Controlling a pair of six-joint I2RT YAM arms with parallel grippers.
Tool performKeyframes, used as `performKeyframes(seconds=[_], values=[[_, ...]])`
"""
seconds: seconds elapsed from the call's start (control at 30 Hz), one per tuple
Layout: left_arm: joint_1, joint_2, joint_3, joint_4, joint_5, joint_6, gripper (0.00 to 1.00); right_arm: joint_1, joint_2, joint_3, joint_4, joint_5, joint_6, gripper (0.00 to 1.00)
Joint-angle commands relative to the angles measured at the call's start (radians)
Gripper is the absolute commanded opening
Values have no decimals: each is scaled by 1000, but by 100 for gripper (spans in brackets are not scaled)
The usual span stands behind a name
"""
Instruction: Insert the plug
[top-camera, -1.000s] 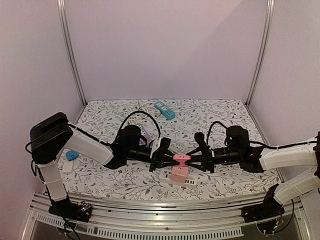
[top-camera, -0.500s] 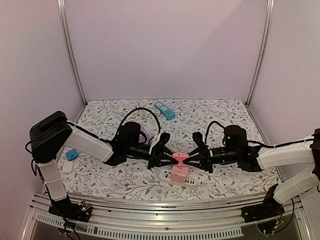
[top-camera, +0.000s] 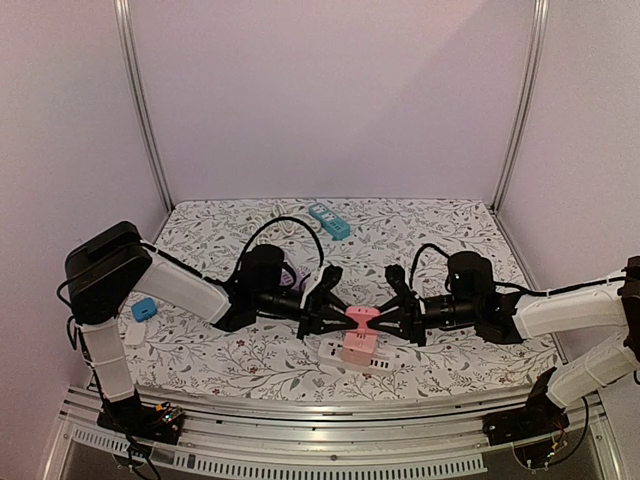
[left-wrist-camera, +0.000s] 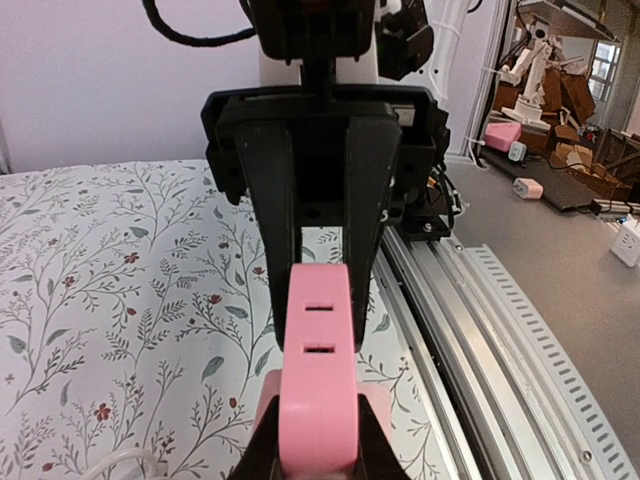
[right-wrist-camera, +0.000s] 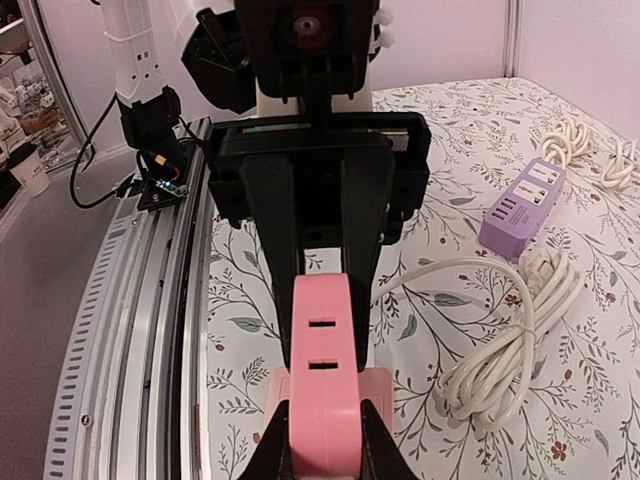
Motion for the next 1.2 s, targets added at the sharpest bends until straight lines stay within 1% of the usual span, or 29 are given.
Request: performKeyframes(seconds=[0.0, 0.13, 0.43, 0.53, 0.63, 0.7, 0.8, 0.83, 1.03, 1.17], values=[[-22, 19, 44, 61, -13, 9, 0, 4, 10, 5, -2, 16, 52, 5], [-24, 13, 43, 42, -22, 12, 0, 4, 39, 16, -4, -3, 88, 4], [-27, 18, 35, 31, -29, 19, 0, 4, 30, 13, -22, 6, 89, 3], [-31, 25, 27, 29, -39, 57, 0, 4, 29, 9, -22, 7, 86, 3], [-36, 38, 9, 15, -59, 146, 0, 4, 46, -6, -21, 24, 69, 3], [-37, 47, 6, 8, -66, 179, 0, 4, 65, -17, -19, 35, 69, 3], [-39, 59, 7, -13, -57, 193, 0, 12, 88, -28, -16, 46, 67, 2], [-39, 61, 6, -17, -52, 198, 0, 16, 90, -30, -16, 51, 37, 2], [-39, 59, 2, -50, -20, 203, 0, 47, 43, -57, -29, 81, 36, 2], [-46, 53, -4, -66, -26, 208, 0, 75, -1, -62, -72, 116, 33, 1]])
